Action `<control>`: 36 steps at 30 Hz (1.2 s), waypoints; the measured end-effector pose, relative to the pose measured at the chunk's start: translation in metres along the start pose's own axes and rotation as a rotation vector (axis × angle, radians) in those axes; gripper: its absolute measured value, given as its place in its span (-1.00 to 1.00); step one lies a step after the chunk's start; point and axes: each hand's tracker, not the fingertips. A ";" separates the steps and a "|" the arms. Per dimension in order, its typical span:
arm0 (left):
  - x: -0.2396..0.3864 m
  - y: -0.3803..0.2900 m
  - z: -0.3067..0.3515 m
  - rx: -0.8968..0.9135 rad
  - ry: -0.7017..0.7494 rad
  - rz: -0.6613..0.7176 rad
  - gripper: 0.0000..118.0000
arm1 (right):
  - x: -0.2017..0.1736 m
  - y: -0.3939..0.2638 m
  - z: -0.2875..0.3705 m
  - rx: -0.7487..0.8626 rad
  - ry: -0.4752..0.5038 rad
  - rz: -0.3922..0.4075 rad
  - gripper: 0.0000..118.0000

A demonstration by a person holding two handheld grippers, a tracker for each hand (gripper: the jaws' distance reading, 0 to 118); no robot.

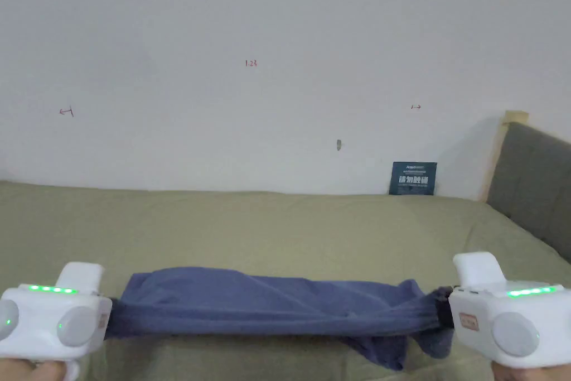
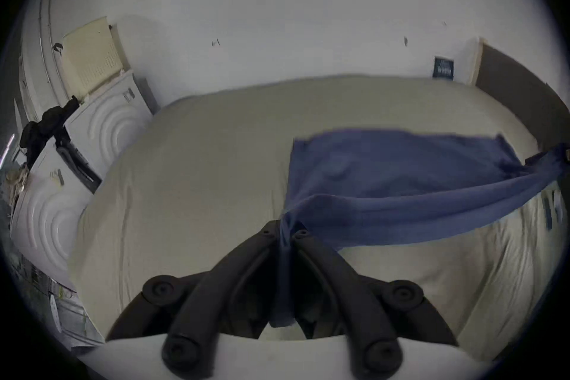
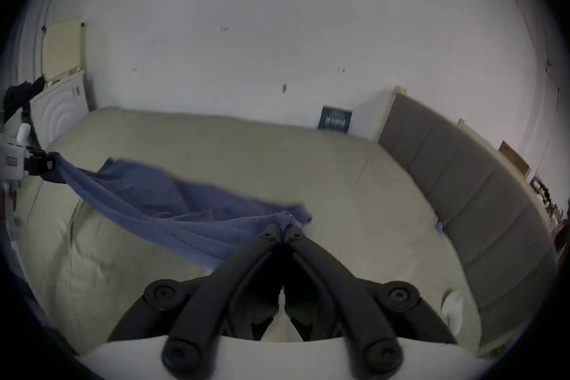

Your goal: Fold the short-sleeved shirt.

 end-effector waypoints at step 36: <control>-0.085 -0.247 0.183 -0.033 -0.078 0.142 -1.00 | 0.014 -0.239 0.167 -0.091 0.027 -0.188 -1.00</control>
